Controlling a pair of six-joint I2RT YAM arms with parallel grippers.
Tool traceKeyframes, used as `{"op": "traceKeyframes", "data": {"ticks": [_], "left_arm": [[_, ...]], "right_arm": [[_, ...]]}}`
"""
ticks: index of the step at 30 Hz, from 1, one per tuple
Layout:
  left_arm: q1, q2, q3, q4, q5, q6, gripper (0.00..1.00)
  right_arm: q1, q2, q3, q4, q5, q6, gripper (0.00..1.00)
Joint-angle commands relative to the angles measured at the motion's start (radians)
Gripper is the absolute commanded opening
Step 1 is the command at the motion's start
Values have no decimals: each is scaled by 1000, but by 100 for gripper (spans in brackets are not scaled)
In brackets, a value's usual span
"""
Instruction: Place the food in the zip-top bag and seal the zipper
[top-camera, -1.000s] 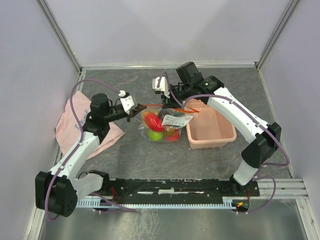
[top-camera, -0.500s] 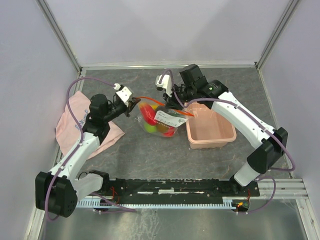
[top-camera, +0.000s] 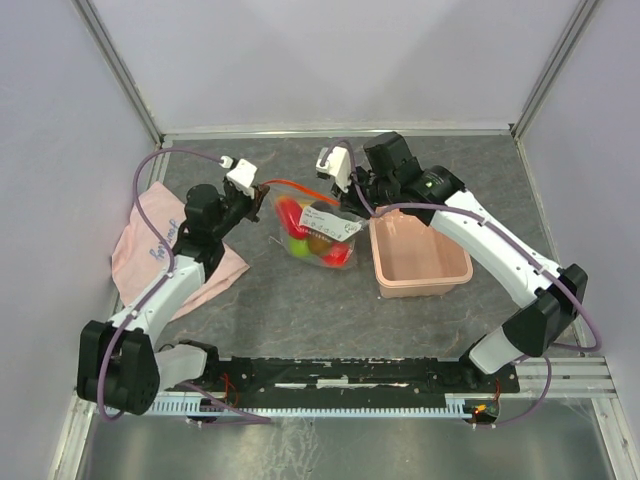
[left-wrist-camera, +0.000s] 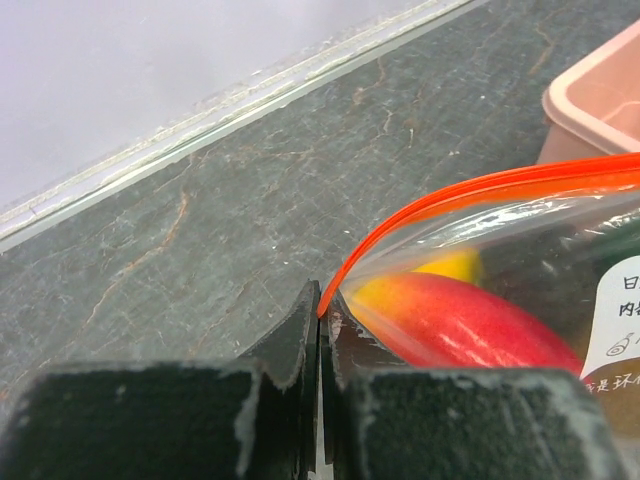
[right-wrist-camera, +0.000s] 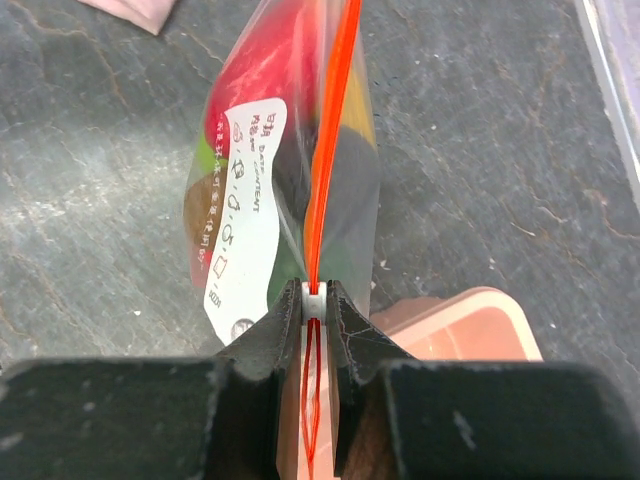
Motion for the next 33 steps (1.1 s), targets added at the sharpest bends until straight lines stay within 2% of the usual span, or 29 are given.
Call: {"op": "traceKeyframes", "data": {"ticks": [1,8,13,17,25,29,33], "left_arm": [[31,48,53,123,-138,-59,3],[32,121,87,155,-187,-77,3],[32,176,98,176,-224,-95,3],[32,227,129,200,-201,-109,3],[16,311,219,263,-120,-159,3],[15,268,181,244,-191,-203,13],[15,136,120,162,-248,-200,26]], "right_arm": [[0,-65,1,-16,143,-28,1],[-4,-78,-2,-32,333,-96,1],[-27,-105,-32,-10,407,-103,1],[-56,-130,-50,28,427,-97,1],[-54,-122,-22,-5,249,-130,1],[-29,-123,-35,-58,105,-143,1],[3,-130,-64,-108,-30,-134,2]]}}
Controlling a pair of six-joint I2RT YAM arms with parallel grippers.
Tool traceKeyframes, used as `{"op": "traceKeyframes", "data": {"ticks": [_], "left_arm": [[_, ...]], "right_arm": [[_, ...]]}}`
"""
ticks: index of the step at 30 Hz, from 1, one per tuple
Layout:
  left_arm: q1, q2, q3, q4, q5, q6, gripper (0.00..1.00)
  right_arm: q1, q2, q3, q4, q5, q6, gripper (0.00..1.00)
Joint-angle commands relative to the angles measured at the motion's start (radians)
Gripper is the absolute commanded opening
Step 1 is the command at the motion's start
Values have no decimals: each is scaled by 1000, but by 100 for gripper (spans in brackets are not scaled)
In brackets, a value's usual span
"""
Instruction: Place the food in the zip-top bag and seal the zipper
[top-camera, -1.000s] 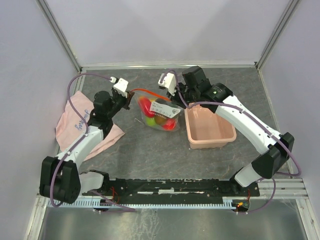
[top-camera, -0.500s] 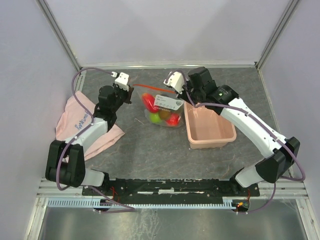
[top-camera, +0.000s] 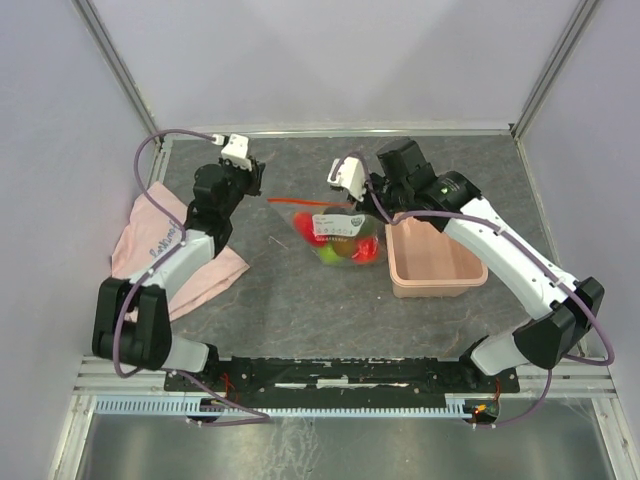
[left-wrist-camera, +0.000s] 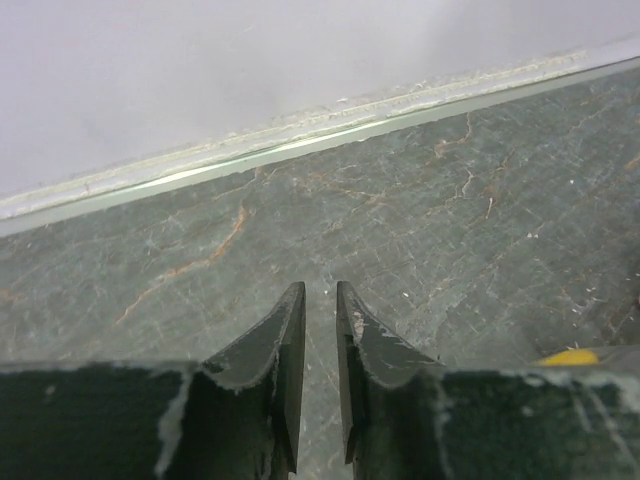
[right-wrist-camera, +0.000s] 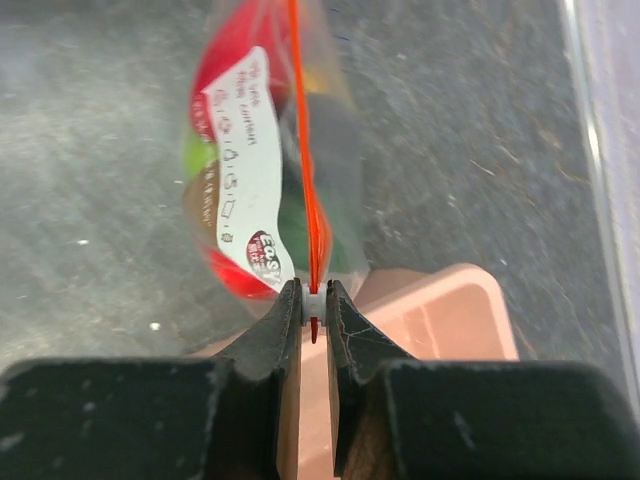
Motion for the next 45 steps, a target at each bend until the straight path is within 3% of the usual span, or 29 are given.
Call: {"op": "traceKeyframes", "data": {"ticks": [1,11,18,23,27,35,37,42,45], "left_arm": [[-2,-178,-49,-43,-89,-38,29],[0,-567,-178,-305,-214,-31,54],[0,-833,-243,-444,-214,-122,68],[0,-947,-227,-536,-201,-221,80],[1,-977,-204,-596,-238,-283,86],[0,-1019,-199,-674,-222,-309,89],[0,-1040,-199,-685,-223,-298,90],[-21,-1091,-191,-707,-237,-280,92],[-44,-1125,-175,-732,-256,-298,92]], "right_arm": [[43,-50,-15,-41,-208,9,2],[179,-99,-179,-24,-354,101,6],[307,-123,-370,181,-253,260,15],[319,-169,-497,362,-93,387,41],[319,-196,-496,379,15,452,65],[300,-347,-523,416,206,535,95],[294,-403,-554,431,303,554,99],[233,-525,-587,400,664,655,99],[206,-646,-627,382,1003,749,99]]}}
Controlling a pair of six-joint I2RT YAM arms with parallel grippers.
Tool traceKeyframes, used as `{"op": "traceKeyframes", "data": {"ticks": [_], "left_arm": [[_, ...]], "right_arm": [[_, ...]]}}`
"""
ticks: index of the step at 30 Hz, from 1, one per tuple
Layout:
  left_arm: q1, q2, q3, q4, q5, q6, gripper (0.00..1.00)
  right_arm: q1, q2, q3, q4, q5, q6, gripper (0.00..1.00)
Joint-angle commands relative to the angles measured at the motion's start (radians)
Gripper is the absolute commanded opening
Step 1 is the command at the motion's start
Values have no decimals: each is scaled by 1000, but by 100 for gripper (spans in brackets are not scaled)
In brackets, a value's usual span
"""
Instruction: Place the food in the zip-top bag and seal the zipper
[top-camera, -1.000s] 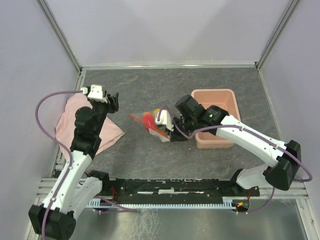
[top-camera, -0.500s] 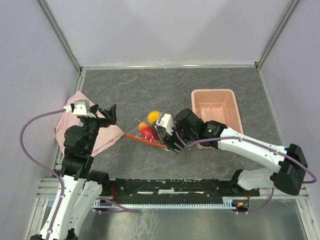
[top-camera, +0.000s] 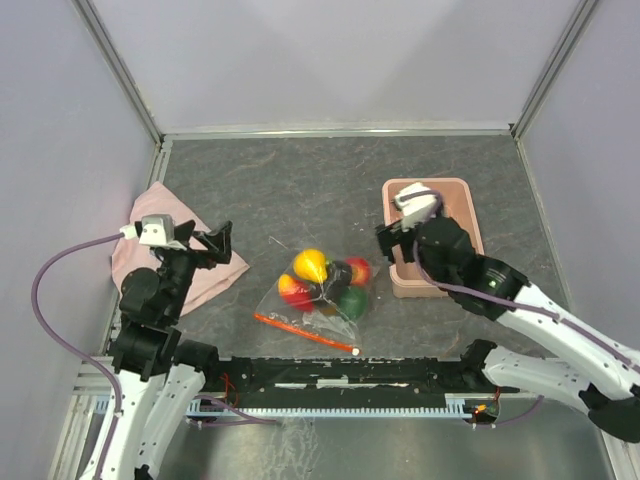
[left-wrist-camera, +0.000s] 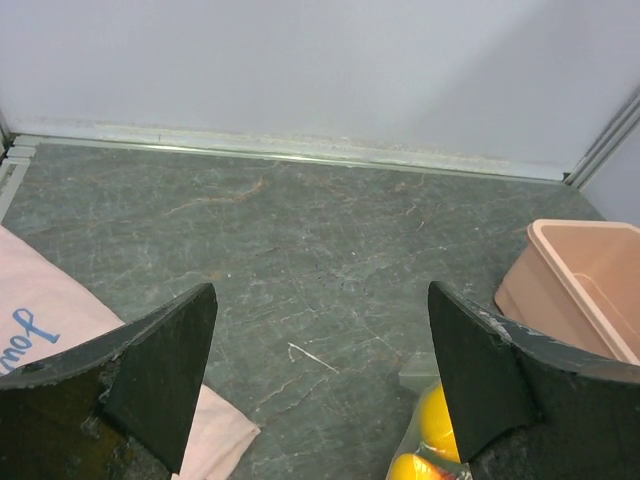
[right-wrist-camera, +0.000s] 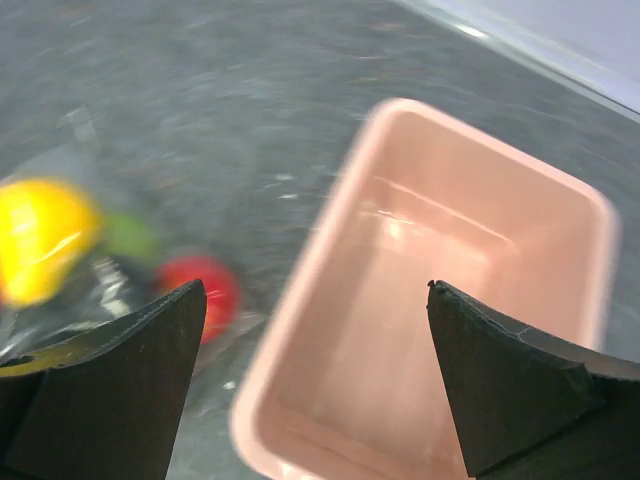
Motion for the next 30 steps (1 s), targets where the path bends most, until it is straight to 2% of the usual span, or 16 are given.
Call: {"op": "traceKeyframes", "data": {"ticks": [1,6,12,17,30], "left_arm": [[-34,-44,59,-20,-51,-43,92],[-44,-73,98,-103,-140,-74,98],[-44,-172,57,-128,-230,-109,99],[-44,-248,10,-76,-245,-103,100],[-46,-229,-6,-45,-375,-103,100]], "right_arm": [[-35,-163,-62,10,528,149,99],[-43,-354,-130,-57,727,239,99],[-43,-534,-155,-211,743,299,99],[-43,-681,-200,-215,711,318,99],[-42,-738,-208,-203,737,300,99]]}}
